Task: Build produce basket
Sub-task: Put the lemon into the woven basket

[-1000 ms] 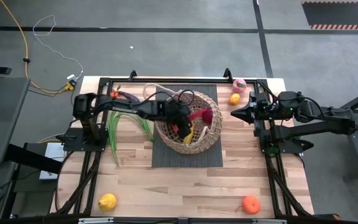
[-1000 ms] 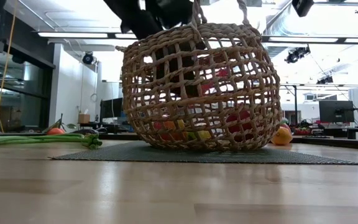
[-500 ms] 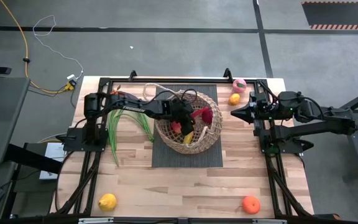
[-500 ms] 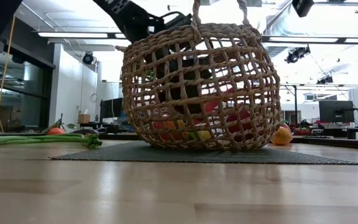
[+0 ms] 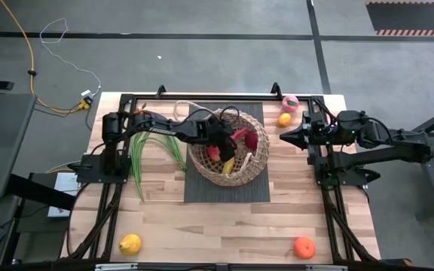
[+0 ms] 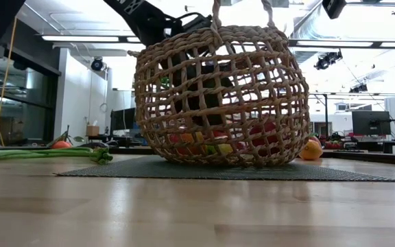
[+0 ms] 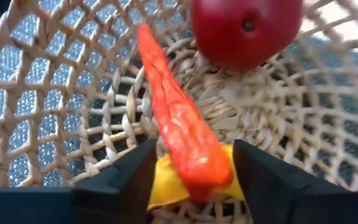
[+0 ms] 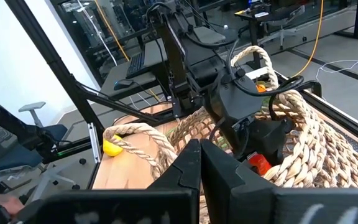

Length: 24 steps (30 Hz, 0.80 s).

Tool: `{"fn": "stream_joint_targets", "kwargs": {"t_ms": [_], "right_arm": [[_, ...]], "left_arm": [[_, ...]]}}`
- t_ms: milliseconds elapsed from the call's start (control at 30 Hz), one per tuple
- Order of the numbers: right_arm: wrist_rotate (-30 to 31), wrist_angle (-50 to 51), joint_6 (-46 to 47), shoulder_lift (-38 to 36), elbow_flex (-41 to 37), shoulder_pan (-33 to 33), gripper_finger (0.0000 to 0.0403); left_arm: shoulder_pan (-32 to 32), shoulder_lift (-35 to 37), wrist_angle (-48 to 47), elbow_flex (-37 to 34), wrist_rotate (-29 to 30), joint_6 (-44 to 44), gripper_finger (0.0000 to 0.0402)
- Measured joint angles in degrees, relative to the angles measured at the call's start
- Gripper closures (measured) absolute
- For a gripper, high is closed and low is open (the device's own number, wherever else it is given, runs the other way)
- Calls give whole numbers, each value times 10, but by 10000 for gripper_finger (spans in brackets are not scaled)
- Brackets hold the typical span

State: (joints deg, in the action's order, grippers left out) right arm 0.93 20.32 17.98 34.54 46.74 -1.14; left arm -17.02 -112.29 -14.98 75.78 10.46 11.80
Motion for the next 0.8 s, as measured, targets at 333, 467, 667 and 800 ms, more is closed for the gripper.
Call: {"fn": "stream_joint_targets", "kwargs": {"t_ms": [333,467,667,800], "right_arm": [[0,0,0,0,0,0,403],[0,0,1,0,0,0,403],[6,0,0,0,0,0,403],[6,0,0,0,0,0,403]], "left_arm": [[-4,0,-82,76,-27,-29,118],[-3,0,-111,89,-72,-2,119],[-2,0,-113,90,-173,136,121],[8,0,-116,90,-199,172,121]]}}
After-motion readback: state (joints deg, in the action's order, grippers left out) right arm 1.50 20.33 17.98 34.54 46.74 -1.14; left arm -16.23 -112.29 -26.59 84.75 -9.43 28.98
